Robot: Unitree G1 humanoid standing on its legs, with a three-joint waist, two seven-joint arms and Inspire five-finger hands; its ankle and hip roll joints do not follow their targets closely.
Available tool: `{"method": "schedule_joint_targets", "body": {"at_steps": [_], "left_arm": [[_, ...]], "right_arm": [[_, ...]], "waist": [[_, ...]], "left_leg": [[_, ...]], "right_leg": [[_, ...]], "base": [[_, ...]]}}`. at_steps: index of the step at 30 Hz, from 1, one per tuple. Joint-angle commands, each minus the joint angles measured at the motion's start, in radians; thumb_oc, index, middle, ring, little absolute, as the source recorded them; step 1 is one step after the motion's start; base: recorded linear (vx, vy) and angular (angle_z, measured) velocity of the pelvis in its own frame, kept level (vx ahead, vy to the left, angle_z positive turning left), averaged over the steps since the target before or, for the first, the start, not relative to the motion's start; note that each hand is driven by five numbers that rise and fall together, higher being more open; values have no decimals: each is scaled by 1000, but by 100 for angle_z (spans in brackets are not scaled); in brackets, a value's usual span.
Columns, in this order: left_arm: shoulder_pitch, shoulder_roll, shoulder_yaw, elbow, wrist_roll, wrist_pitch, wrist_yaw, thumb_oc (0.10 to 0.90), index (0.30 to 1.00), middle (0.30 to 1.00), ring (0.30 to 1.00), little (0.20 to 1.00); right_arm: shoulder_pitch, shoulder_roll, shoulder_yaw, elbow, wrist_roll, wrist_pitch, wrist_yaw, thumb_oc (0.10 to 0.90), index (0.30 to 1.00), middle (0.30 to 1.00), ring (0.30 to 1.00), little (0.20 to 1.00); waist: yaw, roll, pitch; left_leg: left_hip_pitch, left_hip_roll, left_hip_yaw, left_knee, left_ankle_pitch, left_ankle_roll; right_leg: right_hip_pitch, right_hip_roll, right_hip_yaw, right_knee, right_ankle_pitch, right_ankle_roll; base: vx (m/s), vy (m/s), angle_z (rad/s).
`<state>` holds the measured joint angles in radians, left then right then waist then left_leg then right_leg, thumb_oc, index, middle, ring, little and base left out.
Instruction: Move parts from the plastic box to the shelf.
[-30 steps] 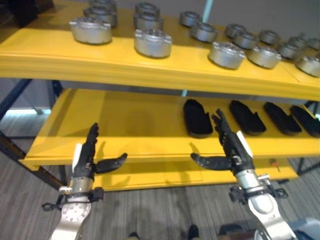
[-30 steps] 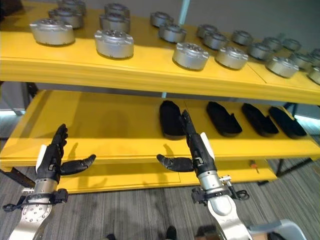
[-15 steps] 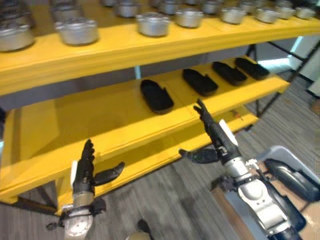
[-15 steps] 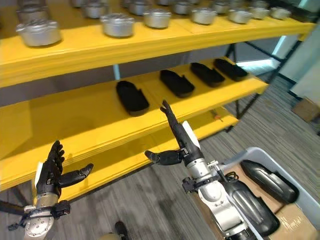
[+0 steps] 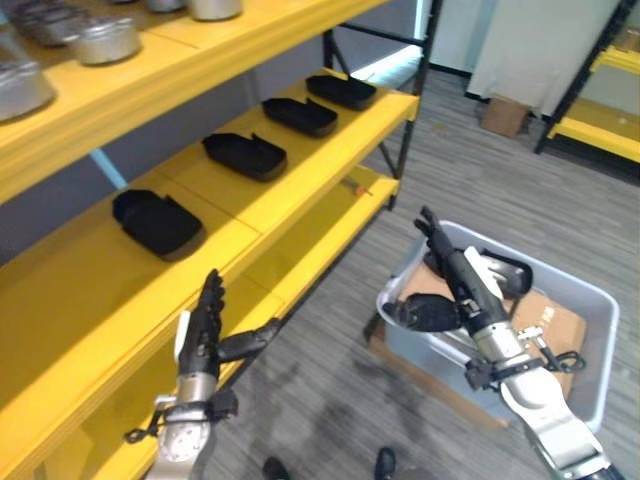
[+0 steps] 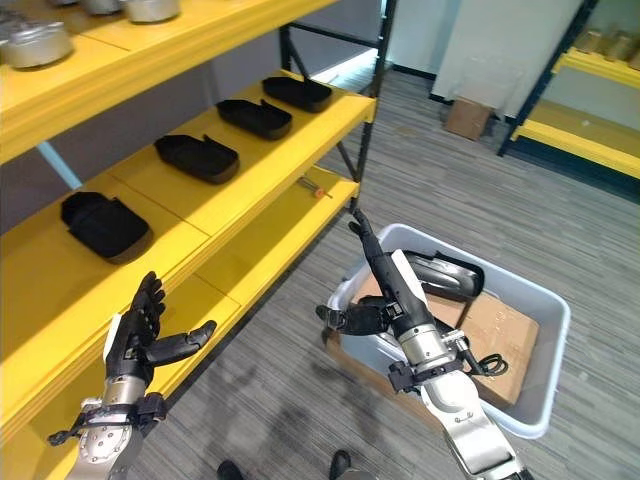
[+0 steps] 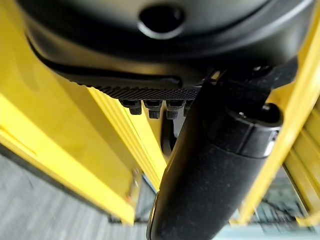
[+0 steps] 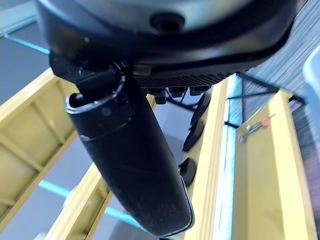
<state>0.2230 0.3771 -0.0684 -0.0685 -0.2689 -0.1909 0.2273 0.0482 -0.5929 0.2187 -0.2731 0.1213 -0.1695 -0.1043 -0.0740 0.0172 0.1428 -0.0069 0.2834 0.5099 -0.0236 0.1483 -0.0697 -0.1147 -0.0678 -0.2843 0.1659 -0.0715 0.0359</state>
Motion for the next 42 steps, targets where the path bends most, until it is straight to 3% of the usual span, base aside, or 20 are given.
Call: {"method": "schedule_joint_targets", "body": {"at_steps": [1, 2, 4, 5, 6, 8, 11, 13, 14, 16, 18, 23, 34, 37, 38, 42], "left_arm": [[-91, 69, 32, -85, -4, -116, 4, 900, 1000, 1000, 1000, 1000], [-92, 69, 31, -84, -4, -117, 3, 900, 1000, 1000, 1000, 1000], [-95, 69, 29, -91, -7, -118, 4, 900, 1000, 1000, 1000, 1000], [-80, 59, 34, -93, -15, -122, -1, 900, 1000, 1000, 1000, 1000], [-81, 59, 34, -93, -15, -122, -1, 900, 1000, 1000, 1000, 1000], [-76, 56, 32, -89, -15, -120, -9, 900, 1000, 1000, 1000, 1000], [-63, 60, 27, -89, -15, -121, -21, 900, 1000, 1000, 1000, 1000], [-54, 64, 15, -83, -6, -119, -27, 900, 1000, 1000, 1000, 1000], [-60, 67, 10, -77, 0, -120, -24, 900, 1000, 1000, 1000, 1000], [-66, 61, 5, -63, -2, -121, -20, 900, 1000, 1000, 1000, 1000], [-63, 54, 1, -62, -7, -126, -27, 900, 1000, 1000, 1000, 1000], [-61, 60, -9, -67, -15, -129, -30, 900, 1000, 1000, 1000, 1000], [-76, 90, 10, -81, -18, -121, 3, 900, 1000, 1000, 1000, 1000], [-83, 105, 10, -83, -14, -116, 6, 900, 1000, 1000, 1000, 1000], [-98, 120, 7, -84, -2, -115, 9, 900, 1000, 1000, 1000, 1000], [-122, 140, -3, -87, -4, -116, 12, 900, 1000, 1000, 1000, 1000]], "right_arm": [[-97, 16, -75, -121, 27, -147, -50, 900, 1000, 1000, 1000, 1000], [-97, 16, -75, -121, 27, -147, -50, 900, 1000, 1000, 1000, 1000], [-105, 13, -70, -110, 29, -150, -49, 900, 1000, 1000, 1000, 1000], [-124, 13, -50, -85, 44, -151, -32, 900, 1000, 1000, 1000, 1000], [-125, 13, -50, -85, 44, -152, -31, 900, 1000, 1000, 1000, 1000], [-131, 18, -36, -66, 54, -149, -15, 900, 1000, 1000, 1000, 1000], [-128, 10, -41, -59, 62, -147, -3, 900, 1000, 1000, 1000, 1000], [-128, 1, -38, -49, 58, -147, 2, 900, 1000, 1000, 1000, 1000], [-138, 4, -31, -41, 51, -147, -2, 900, 1000, 1000, 1000, 1000], [-156, 7, -19, -29, 40, -144, -6, 900, 1000, 1000, 1000, 1000], [-143, 15, -22, -38, 53, -143, 17, 900, 1000, 1000, 1000, 1000], [-92, 32, -44, -50, 77, -137, 32, 900, 1000, 1000, 1000, 1000], [-91, 55, -23, -47, 48, -111, 39, 900, 1000, 1000, 1000, 1000], [-94, 67, -15, -50, 46, -110, 44, 900, 1000, 1000, 1000, 1000], [-114, 75, 0, -53, 34, -108, 48, 900, 1000, 1000, 1000, 1000], [-144, 88, 24, -51, 26, -104, 46, 900, 1000, 1000, 1000, 1000]], "waist": [[25, -53, 23], [24, -53, 23], [45, -63, 38], [84, -78, 50], [84, -79, 49], [115, -90, 58], [115, -91, 55], [132, -76, 58], [144, -70, 63], [161, -69, 68], [152, -65, 55], [123, -85, 26], [100, -116, -5], [100, -121, 2], [92, -124, 30], [86, -113, 78]], "left_leg": [[-1, 55, -117, 26, 58, -68], [-4, 56, -119, 29, 57, -68], [-50, 17, -250, 78, 53, -33], [-97, -100, -485, 134, -26, 15], [-101, -101, -486, 136, -24, 17], [-148, -226, -633, 164, -91, 36], [-188, -272, -670, 129, -78, 38], [-282, -333, -716, 44, 18, 29], [-312, -362, -744, 6, 39, 26], [-317, -378, -787, 9, 62, 24], [-262, -349, -764, -19, 64, 32], [-216, -336, -706, -11, 36, 51], [-200, -340, -575, 89, -97, 117], [-187, -341, -565, 109, -129, 137], [-172, -338, -555, 114, -139, 146], [-161, -321, -543, 136, -150, 150]], "right_leg": [[18, -9, 23, -20, -2, 32], [18, -10, 22, -20, -2, 31], [19, 9, 57, -48, 20, 14], [22, 34, 155, -74, 30, 3], [20, 33, 155, -76, 33, 4], [37, 49, 215, -92, 32, -3], [43, 60, 234, -113, 42, -1], [67, 96, 271, -135, 53, -2], [75, 114, 294, -139, 54, -5], [94, 135, 346, -136, 46, -4], [112, 145, 381, -134, 32, -3], [139, 120, 402, -133, 5, 1], [134, 54, 472, -127, 20, 61], [94, 59, 472, -18, 16, 83], [21, 69, 456, 103, 76, 133], [-57, 53, 388, 227, 116, 151]], "base": [[21, -97, -48], [32, -95, -65], [-9, -135, -59], [-14, -109, -55], [83, -82, -81], [85, -60, -124], [63, -9, -69], [147, 72, -4], [139, 71, 5], [112, 76, -78], [170, 170, -176], [153, 129, -68], [106, 121, -31], [59, 87, -24], [-36, 30, -19], [-38, 25, -25]]}}
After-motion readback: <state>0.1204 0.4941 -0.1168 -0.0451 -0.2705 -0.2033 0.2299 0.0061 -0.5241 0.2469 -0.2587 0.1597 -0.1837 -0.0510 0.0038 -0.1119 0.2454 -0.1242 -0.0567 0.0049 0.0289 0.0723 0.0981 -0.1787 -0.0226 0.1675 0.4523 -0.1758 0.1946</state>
